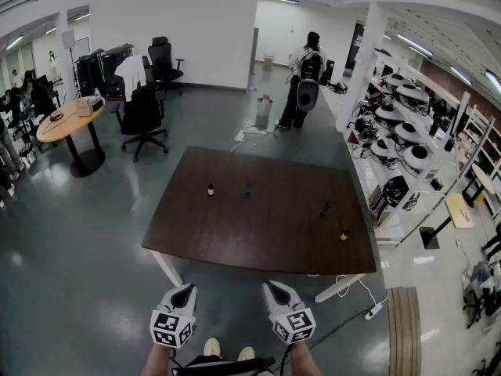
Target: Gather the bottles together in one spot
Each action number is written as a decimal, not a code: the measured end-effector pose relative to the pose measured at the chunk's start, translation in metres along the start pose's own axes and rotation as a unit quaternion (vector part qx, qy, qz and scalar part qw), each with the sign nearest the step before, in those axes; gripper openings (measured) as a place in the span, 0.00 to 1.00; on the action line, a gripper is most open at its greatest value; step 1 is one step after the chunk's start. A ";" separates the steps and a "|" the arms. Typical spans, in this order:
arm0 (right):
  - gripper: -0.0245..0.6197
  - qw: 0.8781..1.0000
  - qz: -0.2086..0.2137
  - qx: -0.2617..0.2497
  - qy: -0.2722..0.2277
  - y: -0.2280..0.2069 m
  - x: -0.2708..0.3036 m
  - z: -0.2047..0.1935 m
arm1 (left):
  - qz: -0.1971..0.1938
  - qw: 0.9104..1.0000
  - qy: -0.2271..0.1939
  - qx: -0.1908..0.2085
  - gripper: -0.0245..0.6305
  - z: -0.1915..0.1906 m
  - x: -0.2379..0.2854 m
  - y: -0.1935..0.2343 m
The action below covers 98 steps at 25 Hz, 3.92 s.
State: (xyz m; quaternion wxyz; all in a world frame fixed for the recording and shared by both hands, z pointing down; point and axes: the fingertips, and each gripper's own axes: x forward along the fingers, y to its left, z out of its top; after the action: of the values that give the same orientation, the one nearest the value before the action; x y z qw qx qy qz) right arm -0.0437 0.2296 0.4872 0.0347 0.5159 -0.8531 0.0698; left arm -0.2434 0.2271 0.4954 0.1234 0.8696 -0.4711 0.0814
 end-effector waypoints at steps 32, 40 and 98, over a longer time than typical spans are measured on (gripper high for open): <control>0.04 0.999 0.022 0.006 0.031 0.060 0.102 -0.010 | 0.016 1.000 -0.012 -0.020 0.04 -0.001 0.001 0.106; 0.04 0.999 0.035 -0.003 0.027 0.026 0.152 -0.005 | 0.035 0.999 -0.018 -0.012 0.04 0.016 0.042 0.125; 0.31 0.981 0.077 -0.065 0.168 -0.119 0.546 -0.141 | 0.097 0.991 0.060 -0.074 0.04 -0.020 0.231 0.219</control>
State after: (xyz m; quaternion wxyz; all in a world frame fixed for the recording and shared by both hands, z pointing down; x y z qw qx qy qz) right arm -0.1942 -0.2807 0.7080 0.2054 0.4263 -0.8750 0.1017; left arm -0.3024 -0.0664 0.6046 0.2067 0.8016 -0.5500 0.1101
